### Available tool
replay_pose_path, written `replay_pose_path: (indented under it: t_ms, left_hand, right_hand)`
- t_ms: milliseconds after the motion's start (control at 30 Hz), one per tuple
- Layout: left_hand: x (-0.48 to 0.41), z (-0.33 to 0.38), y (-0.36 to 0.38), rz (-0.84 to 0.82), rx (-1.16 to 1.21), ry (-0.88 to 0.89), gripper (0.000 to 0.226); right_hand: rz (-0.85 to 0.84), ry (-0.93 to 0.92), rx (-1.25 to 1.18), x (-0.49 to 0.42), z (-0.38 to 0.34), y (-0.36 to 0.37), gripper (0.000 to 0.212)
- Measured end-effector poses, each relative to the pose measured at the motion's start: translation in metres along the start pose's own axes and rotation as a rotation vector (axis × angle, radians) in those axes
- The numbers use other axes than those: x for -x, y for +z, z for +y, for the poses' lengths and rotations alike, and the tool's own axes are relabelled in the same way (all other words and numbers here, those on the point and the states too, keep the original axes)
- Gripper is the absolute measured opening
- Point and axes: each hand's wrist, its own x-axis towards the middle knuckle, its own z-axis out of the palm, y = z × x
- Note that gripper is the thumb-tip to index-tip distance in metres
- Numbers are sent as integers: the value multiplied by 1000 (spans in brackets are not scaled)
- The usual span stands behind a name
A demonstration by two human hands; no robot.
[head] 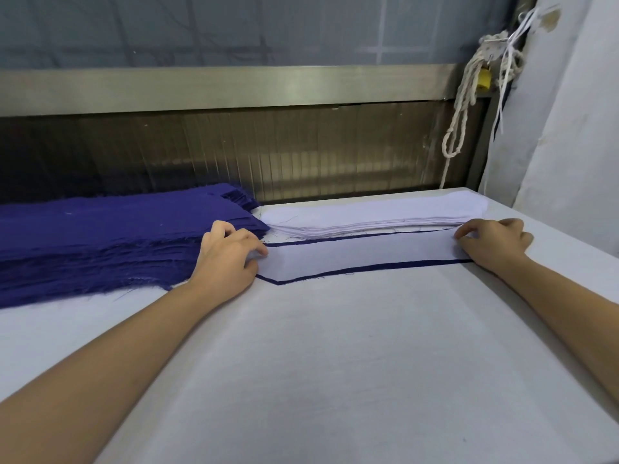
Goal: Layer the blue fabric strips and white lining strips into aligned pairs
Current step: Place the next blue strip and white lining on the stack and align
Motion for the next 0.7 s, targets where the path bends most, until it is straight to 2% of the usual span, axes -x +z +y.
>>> replay_pose_path:
  t_ms: [167,333,433,533,700]
  left_hand:
    - [-1,-1,3,-10,-10,-3,24]
    - [-11,2,5,-35,-49,8,22]
    - [-21,6,7,-36,-67,3,22]
    - [-31,13,9,-43,-26,-9,23]
    - [-53,27,15,-60,111,-69,24]
  right_hand:
    - [32,5,77,-2,1,3,27]
    - [106,-126,108,-1,-16,4,25]
    - [141,-303,52,0,-39,5,24]
    - [83,-521,-2,2,-74,15,25]
    - [-15,-726,27,11,-134,43,30]
